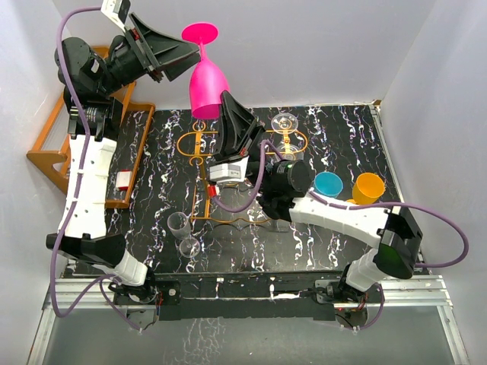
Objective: Place the wine glass upside down on the wine glass rack
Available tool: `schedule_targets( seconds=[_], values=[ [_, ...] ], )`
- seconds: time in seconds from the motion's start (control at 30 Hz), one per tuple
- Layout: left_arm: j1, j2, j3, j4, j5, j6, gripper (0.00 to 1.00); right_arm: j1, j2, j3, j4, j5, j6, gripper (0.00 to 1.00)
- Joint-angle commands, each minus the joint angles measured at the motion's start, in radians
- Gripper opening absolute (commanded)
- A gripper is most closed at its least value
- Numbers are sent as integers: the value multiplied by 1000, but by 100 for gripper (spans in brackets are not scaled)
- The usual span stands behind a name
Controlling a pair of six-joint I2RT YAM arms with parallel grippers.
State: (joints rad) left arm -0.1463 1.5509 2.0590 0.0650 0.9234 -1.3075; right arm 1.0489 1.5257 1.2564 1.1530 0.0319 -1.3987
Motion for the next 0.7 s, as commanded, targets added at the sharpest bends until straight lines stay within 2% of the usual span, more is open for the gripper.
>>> schedule_targets(
  seconds=[0.0,0.3,0.37,0.47,0.67],
  values=[
    [-4,-26,-14,-15,13,-6,62,1,-83,20,65,-10,-27,8],
    [-4,-16,-17,-19,-3,-2,63,7,-39,48,33,-42,-19,8],
    [-5,-16,-22,-14,-1,-9,60,8,-26,50,29,-43,-19,8],
    [-7,-22,-22,4,-4,-14,49,8,-10,55,29,-43,-23,8],
    [-12,-22,-10,-8,-6,-1,47,12,7,73,41,-47,-20,8]
  ],
)
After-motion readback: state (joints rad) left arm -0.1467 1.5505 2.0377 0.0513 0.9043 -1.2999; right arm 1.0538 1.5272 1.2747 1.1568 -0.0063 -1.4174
